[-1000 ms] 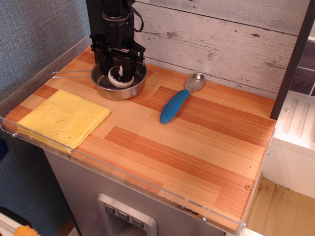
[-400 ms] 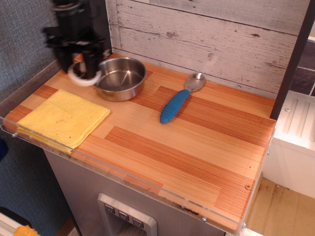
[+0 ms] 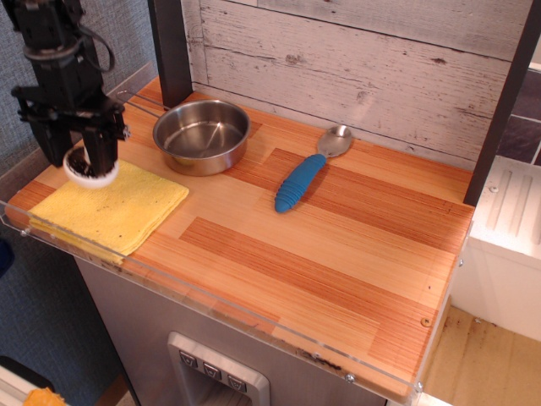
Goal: Put the mushroom on the yellow rag.
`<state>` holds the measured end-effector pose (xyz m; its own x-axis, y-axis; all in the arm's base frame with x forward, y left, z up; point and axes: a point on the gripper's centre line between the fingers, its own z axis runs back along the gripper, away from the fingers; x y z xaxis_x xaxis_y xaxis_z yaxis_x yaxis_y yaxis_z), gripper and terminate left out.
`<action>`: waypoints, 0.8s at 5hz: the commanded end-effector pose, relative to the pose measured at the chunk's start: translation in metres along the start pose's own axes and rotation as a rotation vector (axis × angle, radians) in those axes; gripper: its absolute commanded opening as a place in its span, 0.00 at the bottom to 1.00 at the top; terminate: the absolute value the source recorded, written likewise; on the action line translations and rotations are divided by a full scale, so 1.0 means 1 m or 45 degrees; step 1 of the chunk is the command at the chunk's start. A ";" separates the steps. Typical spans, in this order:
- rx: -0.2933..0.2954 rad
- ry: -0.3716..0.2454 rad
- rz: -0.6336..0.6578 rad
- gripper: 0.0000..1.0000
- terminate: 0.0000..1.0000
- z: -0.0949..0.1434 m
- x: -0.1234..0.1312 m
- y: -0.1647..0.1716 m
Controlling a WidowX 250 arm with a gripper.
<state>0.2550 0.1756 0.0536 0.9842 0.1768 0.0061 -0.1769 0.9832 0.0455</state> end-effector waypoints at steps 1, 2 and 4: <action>0.058 -0.036 -0.048 0.00 0.00 0.009 -0.002 -0.003; 0.066 -0.033 -0.071 1.00 0.00 0.009 -0.002 -0.008; 0.070 -0.093 -0.097 1.00 0.00 0.034 -0.002 -0.013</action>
<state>0.2527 0.1569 0.0717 0.9943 0.1038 0.0250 -0.1054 0.9916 0.0744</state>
